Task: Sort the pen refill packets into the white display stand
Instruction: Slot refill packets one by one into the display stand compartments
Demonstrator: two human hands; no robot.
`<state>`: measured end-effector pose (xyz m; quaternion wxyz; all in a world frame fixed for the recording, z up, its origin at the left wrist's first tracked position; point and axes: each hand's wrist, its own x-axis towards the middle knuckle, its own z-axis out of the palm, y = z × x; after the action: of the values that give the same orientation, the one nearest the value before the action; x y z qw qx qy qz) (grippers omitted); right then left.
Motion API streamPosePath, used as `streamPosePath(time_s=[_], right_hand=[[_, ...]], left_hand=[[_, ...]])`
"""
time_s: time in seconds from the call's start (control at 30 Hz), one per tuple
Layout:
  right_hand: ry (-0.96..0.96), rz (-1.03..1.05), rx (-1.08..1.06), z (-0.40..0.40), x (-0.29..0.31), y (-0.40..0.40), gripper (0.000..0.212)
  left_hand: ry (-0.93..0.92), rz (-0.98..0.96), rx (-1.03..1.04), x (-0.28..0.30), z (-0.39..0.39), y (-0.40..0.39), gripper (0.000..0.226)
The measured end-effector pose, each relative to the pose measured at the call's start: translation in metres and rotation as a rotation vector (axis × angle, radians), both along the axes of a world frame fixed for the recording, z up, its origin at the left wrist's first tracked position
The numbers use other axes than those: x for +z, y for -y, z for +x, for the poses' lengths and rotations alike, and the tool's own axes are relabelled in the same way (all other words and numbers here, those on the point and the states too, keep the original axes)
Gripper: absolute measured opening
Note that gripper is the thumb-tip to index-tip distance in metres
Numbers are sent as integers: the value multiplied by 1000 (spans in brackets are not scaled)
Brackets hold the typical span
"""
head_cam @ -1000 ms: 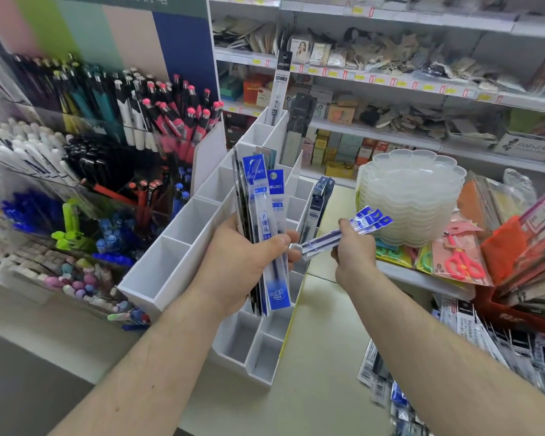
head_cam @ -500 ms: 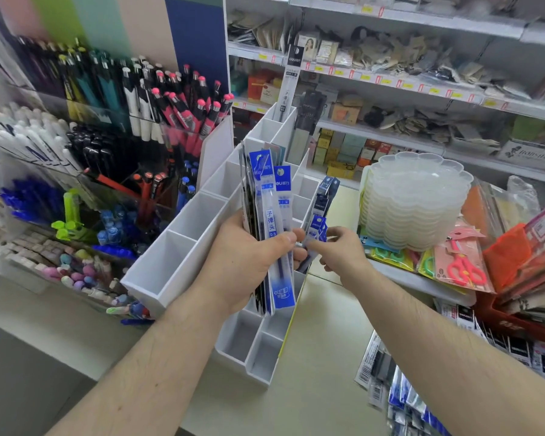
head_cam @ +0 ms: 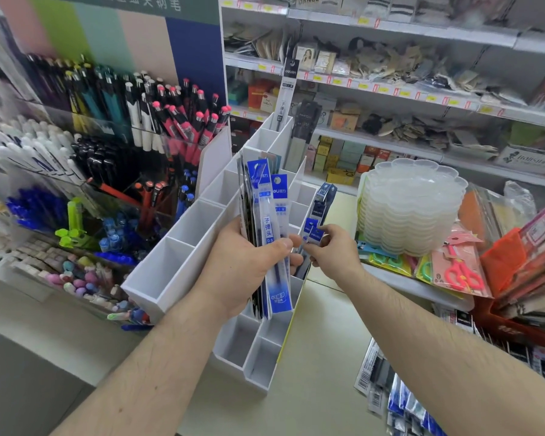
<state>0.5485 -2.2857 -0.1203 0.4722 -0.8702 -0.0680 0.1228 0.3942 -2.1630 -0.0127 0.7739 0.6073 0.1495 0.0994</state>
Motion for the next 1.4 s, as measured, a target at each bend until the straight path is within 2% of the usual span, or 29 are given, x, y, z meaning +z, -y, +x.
streamPosePath(time_s=[0.2, 0.3, 0.37, 0.43, 0.53, 0.6, 0.7, 0.83, 0.93, 1.07, 1.2, 1.4], right_hand=[[-36, -68, 50, -4, -1, 0, 58], [-79, -67, -51, -12, 8, 10, 67], [-116, 64, -172, -23, 22, 18, 55], [-109, 282, -211, -38, 49, 22, 36], [-92, 499, -46, -68, 100, 20, 12], [-72, 502, 134, -87, 125, 12, 8], [-8, 457, 251, -98, 134, 1, 13], [-55, 588, 109, -97, 134, 7, 13], [-93, 679, 21, -95, 134, 15, 17], [-125, 685, 31, -96, 140, 19, 16], [-130, 612, 67, -103, 137, 13, 17], [-133, 706, 48, -116, 130, -4, 23]], left_hand=[[-19, 7, 0, 1, 1, 0, 31], [-24, 9, -10, 3, 0, 1, 26], [-21, 0, -11, 4, 0, 1, 24], [-18, 13, -17, 4, -1, 0, 22], [-13, 55, -18, 3, -2, -1, 25], [-7, 90, -16, 2, -1, -2, 32], [13, 103, -45, 2, -1, -2, 39], [17, 6, 15, 2, 0, -2, 22], [11, -17, 28, 0, 1, -1, 18], [-2, -23, 8, 0, 0, -2, 20], [-2, 32, -15, 0, 0, -3, 36], [31, 10, 20, -1, 1, -1, 36]])
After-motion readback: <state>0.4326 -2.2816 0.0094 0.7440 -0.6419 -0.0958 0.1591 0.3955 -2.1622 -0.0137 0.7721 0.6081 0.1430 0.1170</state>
